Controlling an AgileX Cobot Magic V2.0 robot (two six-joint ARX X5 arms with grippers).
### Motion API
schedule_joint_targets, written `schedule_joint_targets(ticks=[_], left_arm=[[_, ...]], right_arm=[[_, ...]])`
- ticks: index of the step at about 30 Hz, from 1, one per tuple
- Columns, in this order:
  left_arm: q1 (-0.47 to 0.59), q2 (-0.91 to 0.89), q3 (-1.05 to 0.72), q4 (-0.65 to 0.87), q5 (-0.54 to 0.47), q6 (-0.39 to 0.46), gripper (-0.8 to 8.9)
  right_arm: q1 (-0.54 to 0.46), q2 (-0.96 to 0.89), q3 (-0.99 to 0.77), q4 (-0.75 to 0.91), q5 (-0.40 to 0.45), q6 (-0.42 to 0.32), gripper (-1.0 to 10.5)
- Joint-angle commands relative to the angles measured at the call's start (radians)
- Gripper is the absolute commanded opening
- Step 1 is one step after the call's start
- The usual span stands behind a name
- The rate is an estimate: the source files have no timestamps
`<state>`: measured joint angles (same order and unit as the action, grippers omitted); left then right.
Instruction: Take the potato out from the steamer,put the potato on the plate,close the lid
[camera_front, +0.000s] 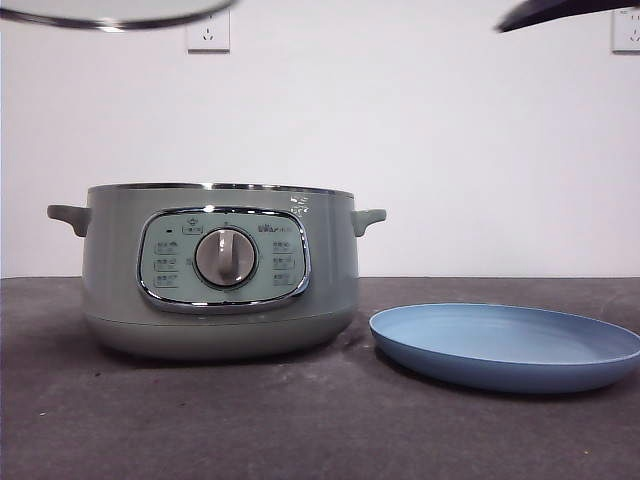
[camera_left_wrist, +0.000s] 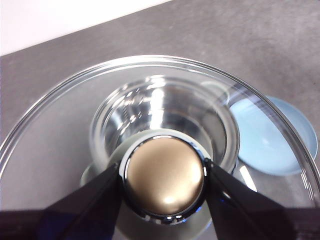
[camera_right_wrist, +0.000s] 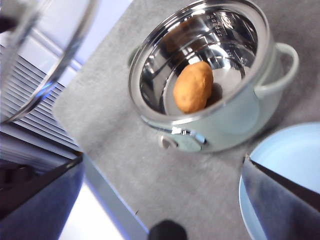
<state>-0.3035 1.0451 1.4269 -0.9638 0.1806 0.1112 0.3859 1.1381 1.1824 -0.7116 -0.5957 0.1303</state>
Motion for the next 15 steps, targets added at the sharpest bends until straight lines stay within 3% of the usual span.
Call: schedule_joint_targets(ticks=[1, 15], left_arm=[[0.007, -0.082, 0.018, -0.024, -0.034, -0.012, -0.13], [0.011, -0.315, 0.018, -0.262, -0.128, -0.060, -0.13]], right_arm=[[0.074, 0.110, 0.086, 0.008, 0.056, 0.017, 6.0], [0.313, 0.644, 0.569, 0.005, 0.316, -0.008, 6.0]])
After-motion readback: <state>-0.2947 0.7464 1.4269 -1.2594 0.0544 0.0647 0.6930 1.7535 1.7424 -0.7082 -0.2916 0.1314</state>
